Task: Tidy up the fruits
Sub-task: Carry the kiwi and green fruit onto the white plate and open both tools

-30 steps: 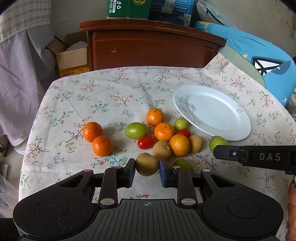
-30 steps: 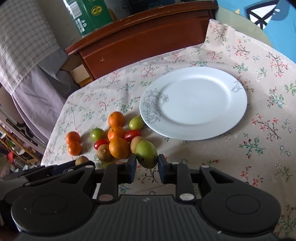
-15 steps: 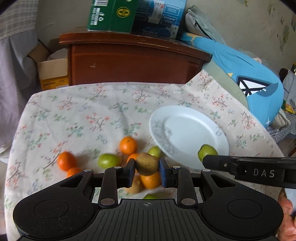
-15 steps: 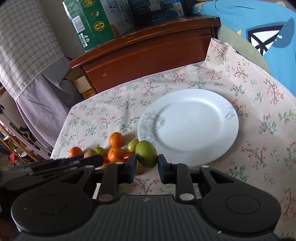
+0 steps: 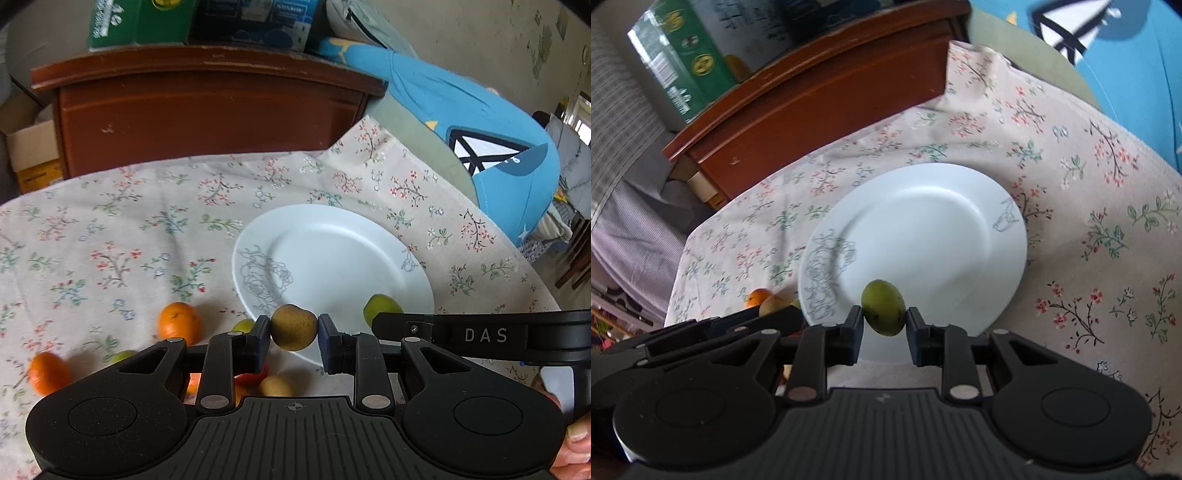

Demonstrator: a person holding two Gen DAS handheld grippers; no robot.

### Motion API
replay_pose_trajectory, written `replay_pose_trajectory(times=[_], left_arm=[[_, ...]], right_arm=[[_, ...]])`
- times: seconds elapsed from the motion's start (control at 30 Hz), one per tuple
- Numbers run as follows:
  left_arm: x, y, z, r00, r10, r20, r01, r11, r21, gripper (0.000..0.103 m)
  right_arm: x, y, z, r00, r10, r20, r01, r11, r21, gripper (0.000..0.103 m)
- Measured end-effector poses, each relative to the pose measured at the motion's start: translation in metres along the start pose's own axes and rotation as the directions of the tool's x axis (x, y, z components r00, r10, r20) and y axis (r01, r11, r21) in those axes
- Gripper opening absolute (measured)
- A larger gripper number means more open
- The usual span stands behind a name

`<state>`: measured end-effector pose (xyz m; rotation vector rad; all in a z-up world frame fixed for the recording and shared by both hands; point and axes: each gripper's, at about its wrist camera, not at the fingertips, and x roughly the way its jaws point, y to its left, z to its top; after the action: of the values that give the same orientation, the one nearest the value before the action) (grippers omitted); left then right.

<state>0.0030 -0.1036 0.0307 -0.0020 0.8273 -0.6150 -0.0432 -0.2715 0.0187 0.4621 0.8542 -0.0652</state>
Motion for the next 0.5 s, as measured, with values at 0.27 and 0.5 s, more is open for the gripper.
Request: replay_pose_trajectory(times=[0.27,0.5], left_arm=[[0.025,-0.002,0.005,0.999,-0.030,-0.018,0.030,1.000,-0.006,0.025],[0.033,0.000,0.006,0.999,-0.031,-0.019,0.031,0.999,-0.021,0.028]], right_arm=[[0.015,-0.009,0.008,1.000,-0.023,-0.015,0.023,0.999,0.046,0.026],[0.014,-0.020,0.019,1.000,-0.028,0.012,0.026,0.994,0.103,0.028]])
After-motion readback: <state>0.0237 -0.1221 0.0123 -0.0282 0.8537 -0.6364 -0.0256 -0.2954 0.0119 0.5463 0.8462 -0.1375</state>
